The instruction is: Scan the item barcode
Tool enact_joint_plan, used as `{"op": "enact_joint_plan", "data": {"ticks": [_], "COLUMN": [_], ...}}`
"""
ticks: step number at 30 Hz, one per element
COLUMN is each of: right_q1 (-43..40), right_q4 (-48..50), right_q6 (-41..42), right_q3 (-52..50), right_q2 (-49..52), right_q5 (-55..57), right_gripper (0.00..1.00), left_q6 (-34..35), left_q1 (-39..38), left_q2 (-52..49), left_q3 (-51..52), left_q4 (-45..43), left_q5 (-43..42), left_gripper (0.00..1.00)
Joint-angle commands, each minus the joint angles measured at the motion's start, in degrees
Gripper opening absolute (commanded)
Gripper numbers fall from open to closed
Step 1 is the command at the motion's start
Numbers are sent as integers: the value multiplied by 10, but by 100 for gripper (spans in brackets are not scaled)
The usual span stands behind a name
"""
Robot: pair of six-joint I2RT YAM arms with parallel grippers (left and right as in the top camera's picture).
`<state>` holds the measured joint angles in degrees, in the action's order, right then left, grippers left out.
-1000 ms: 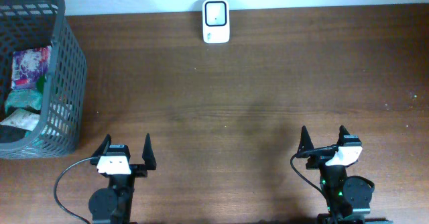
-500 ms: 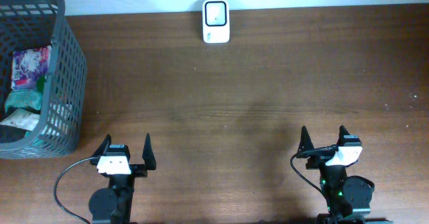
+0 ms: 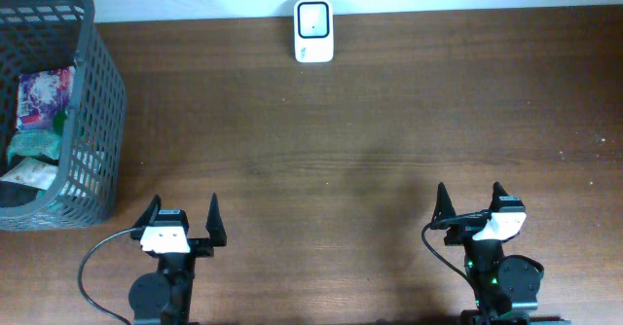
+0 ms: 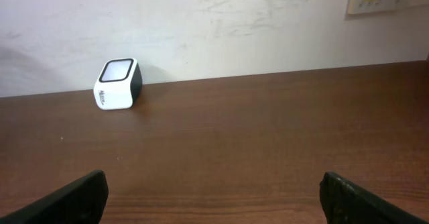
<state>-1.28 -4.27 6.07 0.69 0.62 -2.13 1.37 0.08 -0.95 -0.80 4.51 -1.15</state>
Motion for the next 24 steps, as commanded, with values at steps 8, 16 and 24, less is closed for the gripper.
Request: {"op": "enact_joint_plan", "data": {"ticks": [8, 16, 24], "right_q1": [5, 5, 5], "right_q4": [-2, -2, -2], "right_q6": [2, 2, 2], "right_q3": [-4, -4, -4], "right_q2": [-4, -4, -4], "right_q5": [5, 5, 5], "right_gripper": [99, 98, 99], "left_q6": [6, 6, -25], "left_q1": [2, 2, 2], "left_q2": [6, 3, -220], "left_q3": [3, -29, -235], "left_q4": [-188, -476, -475], "left_q5": [-205, -152, -110], "left_gripper": [99, 99, 99]}}
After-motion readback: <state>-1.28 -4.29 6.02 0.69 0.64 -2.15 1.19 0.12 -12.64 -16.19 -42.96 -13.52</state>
